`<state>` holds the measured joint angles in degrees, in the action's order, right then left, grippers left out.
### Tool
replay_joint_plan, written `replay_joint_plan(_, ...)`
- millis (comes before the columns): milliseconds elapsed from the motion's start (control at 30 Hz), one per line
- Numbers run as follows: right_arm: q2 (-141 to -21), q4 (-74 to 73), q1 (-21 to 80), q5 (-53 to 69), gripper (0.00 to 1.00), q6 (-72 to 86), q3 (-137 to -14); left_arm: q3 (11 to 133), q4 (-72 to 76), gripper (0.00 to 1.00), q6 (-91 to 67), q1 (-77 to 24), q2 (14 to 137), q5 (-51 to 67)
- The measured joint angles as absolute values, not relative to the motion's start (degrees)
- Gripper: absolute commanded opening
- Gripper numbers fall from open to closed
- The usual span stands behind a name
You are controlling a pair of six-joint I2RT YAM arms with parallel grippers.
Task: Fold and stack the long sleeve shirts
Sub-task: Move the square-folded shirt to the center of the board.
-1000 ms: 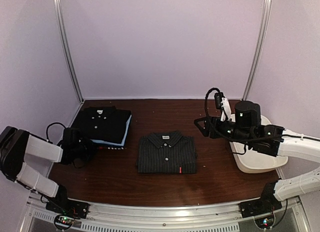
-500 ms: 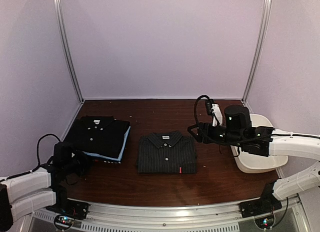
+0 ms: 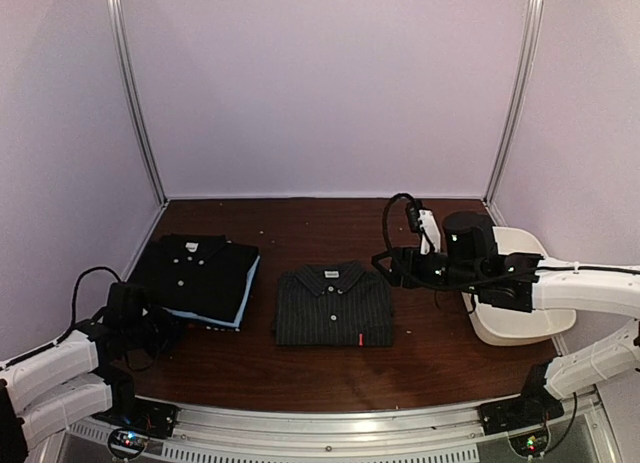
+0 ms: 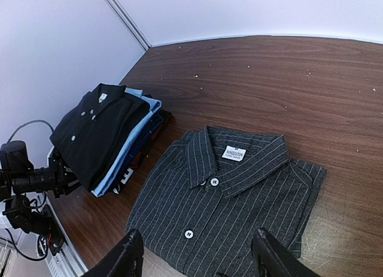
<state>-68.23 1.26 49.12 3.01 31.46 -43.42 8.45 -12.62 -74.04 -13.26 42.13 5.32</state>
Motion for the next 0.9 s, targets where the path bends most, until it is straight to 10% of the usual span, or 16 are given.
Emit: replay_joint_plan(900, -73.2, 1.7, 49.0, 3.0, 0.66, 31.3, -43.4, 35.8, -39.7, 0.33, -63.3, -19.7, 36.3, -4.1)
